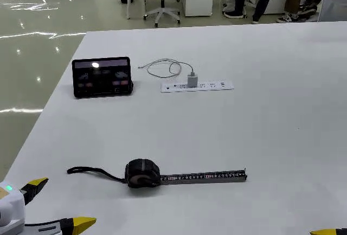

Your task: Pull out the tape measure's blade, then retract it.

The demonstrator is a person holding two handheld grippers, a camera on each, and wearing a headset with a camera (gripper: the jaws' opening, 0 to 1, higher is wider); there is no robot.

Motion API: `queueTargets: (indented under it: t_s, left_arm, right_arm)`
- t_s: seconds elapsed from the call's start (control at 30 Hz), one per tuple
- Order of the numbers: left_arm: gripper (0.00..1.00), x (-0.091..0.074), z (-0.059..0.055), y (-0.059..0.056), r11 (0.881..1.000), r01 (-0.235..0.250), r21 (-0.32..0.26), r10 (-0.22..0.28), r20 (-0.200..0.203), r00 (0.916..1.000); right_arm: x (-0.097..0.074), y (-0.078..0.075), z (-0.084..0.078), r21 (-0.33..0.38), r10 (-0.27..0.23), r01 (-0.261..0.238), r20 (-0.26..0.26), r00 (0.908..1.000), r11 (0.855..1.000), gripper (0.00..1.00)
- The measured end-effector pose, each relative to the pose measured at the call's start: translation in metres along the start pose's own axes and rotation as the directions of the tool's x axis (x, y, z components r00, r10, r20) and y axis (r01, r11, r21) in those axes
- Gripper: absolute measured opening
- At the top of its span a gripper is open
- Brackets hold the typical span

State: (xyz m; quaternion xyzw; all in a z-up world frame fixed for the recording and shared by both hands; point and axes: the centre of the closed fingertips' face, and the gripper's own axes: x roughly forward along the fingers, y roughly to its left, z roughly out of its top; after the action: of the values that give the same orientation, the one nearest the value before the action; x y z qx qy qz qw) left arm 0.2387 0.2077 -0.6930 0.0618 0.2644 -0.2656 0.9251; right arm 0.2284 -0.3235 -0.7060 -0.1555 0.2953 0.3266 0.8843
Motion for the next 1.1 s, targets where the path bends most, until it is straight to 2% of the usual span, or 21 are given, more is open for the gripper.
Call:
queueTargets:
  t_s: [0.2, 0.37, 0.63, 0.87, 0.97, 1.0, 1.1]
  left_arm:
    - [1.00, 0.003, 0.001, -0.003, 1.000, -0.002, -0.011, 0.002, 0.009, 1.0000]
    - [1.00, 0.003, -0.006, -0.009, 1.000, 0.005, -0.011, -0.006, -0.008, 1.0000]
    - [1.00, 0.006, -0.006, -0.012, 1.000, 0.004, -0.027, -0.004, -0.011, 0.9999]
    - [1.00, 0.008, 0.006, -0.013, 1.000, 0.005, -0.015, -0.005, 0.001, 1.0000]
    - [1.00, 0.008, 0.012, -0.010, 1.000, -0.008, -0.020, 0.008, 0.006, 0.9999]
    - [1.00, 0.008, 0.014, -0.010, 0.999, -0.014, -0.029, 0.015, 0.007, 0.9999]
    - [1.00, 0.011, 0.021, -0.011, 0.999, -0.029, -0.032, 0.029, 0.006, 0.9996]
  right_arm:
    - [0.001, 0.001, -0.003, 0.005, 0.002, -0.002, -0.003, 1.0000, 1.000, 1.00]
    - [0.003, 0.005, -0.005, 0.000, 0.002, -0.002, -0.003, 1.0000, 1.000, 1.00]
    - [0.003, 0.004, -0.007, 0.004, 0.004, -0.004, -0.011, 0.9999, 1.000, 1.00]
    - [0.001, 0.004, -0.005, 0.003, 0.002, -0.002, -0.008, 1.0000, 1.000, 1.00]
    - [0.001, 0.005, -0.004, -0.001, 0.001, -0.001, -0.009, 1.0000, 1.000, 1.00]
    - [0.000, 0.002, -0.003, -0.017, -0.014, 0.013, -0.015, 0.9998, 1.000, 1.00]
    - [0.001, 0.003, 0.005, -0.026, -0.005, 0.005, -0.012, 0.9999, 1.000, 1.00]
